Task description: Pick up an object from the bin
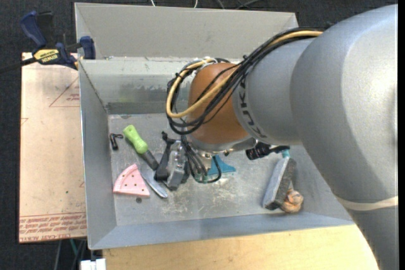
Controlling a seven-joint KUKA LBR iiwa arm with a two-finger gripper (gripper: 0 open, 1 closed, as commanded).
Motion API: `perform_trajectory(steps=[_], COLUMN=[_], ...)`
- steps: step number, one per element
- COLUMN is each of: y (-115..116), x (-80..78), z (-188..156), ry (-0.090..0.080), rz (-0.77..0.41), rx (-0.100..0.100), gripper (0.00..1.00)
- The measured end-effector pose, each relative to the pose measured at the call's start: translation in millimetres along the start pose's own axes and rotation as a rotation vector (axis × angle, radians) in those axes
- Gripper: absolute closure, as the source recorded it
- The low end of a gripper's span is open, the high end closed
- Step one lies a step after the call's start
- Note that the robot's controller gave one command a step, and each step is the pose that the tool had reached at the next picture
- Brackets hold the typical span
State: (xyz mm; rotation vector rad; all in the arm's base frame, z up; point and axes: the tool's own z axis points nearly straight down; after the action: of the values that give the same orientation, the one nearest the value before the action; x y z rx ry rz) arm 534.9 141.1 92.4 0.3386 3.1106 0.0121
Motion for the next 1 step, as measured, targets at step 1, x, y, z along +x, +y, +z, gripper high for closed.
perform_trajectory(steps=[1], y=[2.9], x=[3.0], z=[-53.4], ry=[0.006], rz=[-0.010], rx=[0.002], gripper=[1.00])
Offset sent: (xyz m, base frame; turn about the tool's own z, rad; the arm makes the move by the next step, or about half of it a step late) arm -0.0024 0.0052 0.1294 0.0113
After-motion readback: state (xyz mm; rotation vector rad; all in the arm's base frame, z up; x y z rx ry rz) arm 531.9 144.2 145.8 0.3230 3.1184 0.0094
